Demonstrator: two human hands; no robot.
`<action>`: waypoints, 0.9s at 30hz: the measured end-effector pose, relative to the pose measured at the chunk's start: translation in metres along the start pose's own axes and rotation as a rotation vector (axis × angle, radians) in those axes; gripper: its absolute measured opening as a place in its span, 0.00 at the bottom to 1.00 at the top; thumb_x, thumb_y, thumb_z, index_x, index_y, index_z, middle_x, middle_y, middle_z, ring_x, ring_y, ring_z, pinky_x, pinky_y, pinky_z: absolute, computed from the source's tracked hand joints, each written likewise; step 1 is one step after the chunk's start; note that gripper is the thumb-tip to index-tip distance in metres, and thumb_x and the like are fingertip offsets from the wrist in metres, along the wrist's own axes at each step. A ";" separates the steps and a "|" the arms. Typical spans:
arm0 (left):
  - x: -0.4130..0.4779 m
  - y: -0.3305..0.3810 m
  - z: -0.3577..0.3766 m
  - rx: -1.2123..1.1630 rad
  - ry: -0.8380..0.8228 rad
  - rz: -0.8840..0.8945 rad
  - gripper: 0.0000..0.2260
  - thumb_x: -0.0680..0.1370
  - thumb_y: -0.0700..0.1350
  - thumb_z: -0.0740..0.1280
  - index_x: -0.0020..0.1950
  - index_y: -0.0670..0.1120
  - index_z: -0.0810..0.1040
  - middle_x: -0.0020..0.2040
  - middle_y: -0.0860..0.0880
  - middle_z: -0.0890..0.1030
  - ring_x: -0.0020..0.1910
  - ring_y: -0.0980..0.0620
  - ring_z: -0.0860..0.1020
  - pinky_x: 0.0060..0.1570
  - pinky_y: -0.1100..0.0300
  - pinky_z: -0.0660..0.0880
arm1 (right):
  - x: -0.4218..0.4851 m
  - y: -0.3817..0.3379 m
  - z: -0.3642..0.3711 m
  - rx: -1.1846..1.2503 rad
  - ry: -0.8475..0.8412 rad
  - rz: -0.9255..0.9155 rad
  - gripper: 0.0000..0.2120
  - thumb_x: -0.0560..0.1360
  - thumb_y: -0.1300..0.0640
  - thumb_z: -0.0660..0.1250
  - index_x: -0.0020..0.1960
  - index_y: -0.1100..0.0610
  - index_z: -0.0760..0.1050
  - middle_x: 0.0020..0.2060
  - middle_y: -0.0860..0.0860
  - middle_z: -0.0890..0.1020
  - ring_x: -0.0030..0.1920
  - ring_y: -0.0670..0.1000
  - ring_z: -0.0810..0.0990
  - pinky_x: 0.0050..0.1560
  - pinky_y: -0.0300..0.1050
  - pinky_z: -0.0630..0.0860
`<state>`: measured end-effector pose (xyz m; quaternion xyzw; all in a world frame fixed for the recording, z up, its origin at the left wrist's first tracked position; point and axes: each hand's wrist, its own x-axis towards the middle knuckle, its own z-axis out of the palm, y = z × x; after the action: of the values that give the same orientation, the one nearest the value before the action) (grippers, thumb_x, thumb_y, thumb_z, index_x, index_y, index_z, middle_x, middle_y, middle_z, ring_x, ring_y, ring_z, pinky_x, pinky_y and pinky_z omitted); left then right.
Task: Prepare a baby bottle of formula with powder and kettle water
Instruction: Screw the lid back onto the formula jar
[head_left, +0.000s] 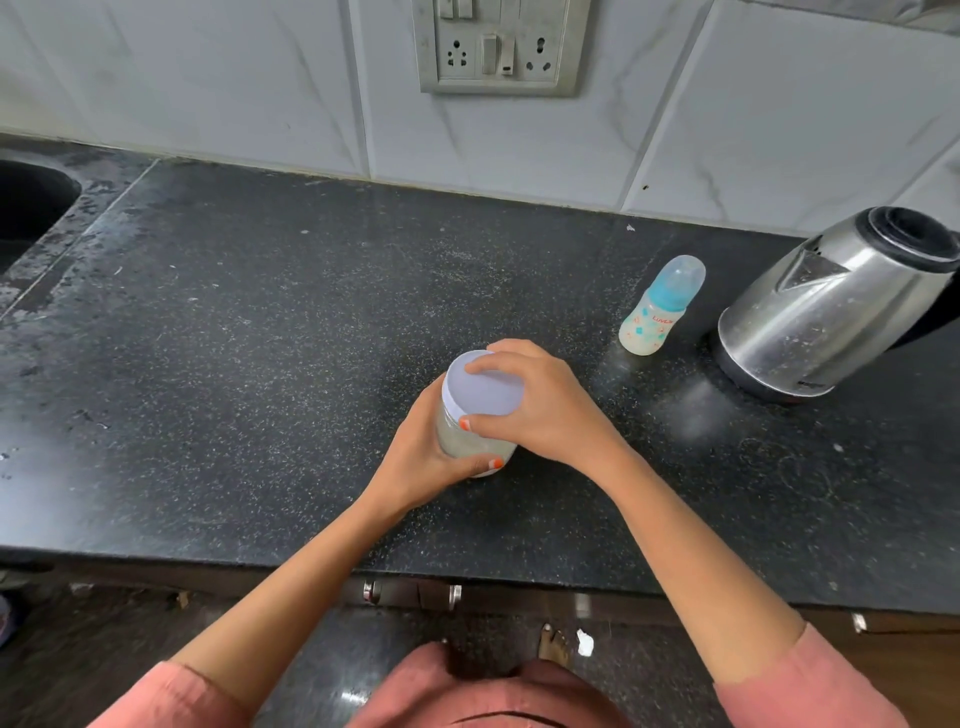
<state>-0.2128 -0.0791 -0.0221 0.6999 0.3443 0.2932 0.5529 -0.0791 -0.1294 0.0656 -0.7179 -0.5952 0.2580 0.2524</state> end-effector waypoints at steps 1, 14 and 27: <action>0.000 0.001 0.000 -0.001 0.002 0.000 0.34 0.58 0.53 0.76 0.60 0.66 0.65 0.58 0.63 0.74 0.57 0.68 0.72 0.50 0.75 0.69 | -0.001 -0.001 0.002 -0.027 -0.010 0.002 0.27 0.65 0.53 0.75 0.62 0.52 0.74 0.67 0.49 0.68 0.66 0.49 0.68 0.66 0.41 0.64; -0.001 0.001 0.000 0.061 0.028 -0.015 0.35 0.57 0.58 0.74 0.60 0.67 0.64 0.59 0.63 0.73 0.58 0.70 0.70 0.51 0.77 0.67 | -0.011 -0.020 0.001 -0.463 -0.062 0.118 0.35 0.66 0.40 0.70 0.67 0.55 0.65 0.61 0.54 0.69 0.60 0.57 0.73 0.54 0.49 0.71; -0.002 0.005 0.000 0.072 0.014 -0.046 0.33 0.59 0.50 0.76 0.57 0.66 0.64 0.56 0.63 0.73 0.54 0.73 0.70 0.48 0.78 0.67 | 0.018 -0.017 -0.016 -0.498 -0.464 -0.119 0.36 0.70 0.62 0.69 0.72 0.44 0.59 0.72 0.50 0.58 0.70 0.55 0.59 0.67 0.54 0.66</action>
<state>-0.2134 -0.0816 -0.0178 0.7091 0.3744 0.2726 0.5317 -0.0777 -0.1103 0.0878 -0.6436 -0.7223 0.2463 -0.0580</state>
